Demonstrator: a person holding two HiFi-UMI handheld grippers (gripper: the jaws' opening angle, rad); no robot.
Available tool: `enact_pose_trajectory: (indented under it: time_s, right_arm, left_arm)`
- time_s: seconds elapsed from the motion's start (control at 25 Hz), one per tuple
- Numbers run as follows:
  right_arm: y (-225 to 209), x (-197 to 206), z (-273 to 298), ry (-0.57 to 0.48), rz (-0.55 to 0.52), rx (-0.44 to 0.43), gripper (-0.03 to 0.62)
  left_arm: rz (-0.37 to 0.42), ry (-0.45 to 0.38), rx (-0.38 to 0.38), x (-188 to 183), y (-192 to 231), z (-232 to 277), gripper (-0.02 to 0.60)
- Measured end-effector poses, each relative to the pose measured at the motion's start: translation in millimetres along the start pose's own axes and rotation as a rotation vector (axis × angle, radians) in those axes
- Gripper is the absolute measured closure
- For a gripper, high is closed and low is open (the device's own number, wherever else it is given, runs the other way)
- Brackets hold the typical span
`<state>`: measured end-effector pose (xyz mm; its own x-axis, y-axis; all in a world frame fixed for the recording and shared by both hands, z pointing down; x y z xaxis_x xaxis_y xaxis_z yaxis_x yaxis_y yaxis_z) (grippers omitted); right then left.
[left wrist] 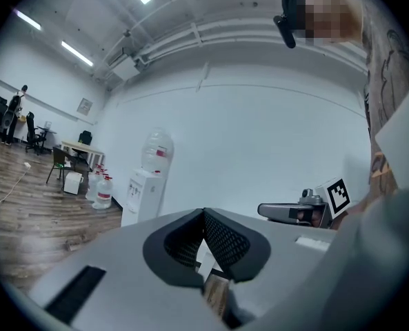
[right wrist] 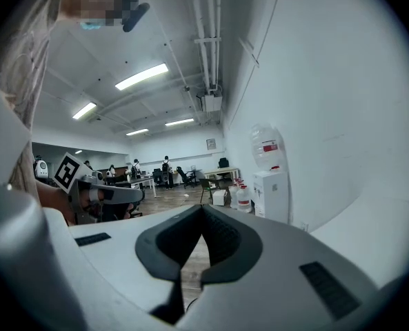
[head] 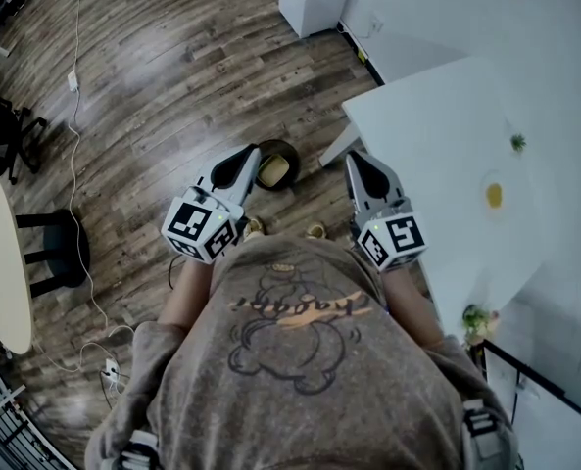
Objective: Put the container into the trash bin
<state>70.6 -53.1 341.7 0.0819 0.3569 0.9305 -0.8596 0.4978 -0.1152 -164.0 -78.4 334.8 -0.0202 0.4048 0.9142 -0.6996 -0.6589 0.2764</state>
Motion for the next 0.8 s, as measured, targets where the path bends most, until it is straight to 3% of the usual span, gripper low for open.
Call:
enact_pose_trajectory:
  time_s: [0.48,0.8]
  right_arm:
    - [-4,42,8,0.044,0.042,0.011,0.594]
    - [-11,49,14,0.054,0.053,0.016,0.594]
  left_arm:
    - [-0.05,-0.001,-0.049,42,14,4,0.577]
    - [-0.058,-0.007,-0.097,49,23,1,0.577]
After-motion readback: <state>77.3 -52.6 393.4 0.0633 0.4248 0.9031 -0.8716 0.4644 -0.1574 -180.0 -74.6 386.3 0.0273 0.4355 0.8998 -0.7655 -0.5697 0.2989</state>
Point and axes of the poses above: the fingertips, and each gripper's own axes: z forward along the fingers, y to its left, x out of its underside, the point moved 6 cm from there along -z, backward along the fingers, and after that the axes turned 11 degrees about y, right-handed, at the moved point
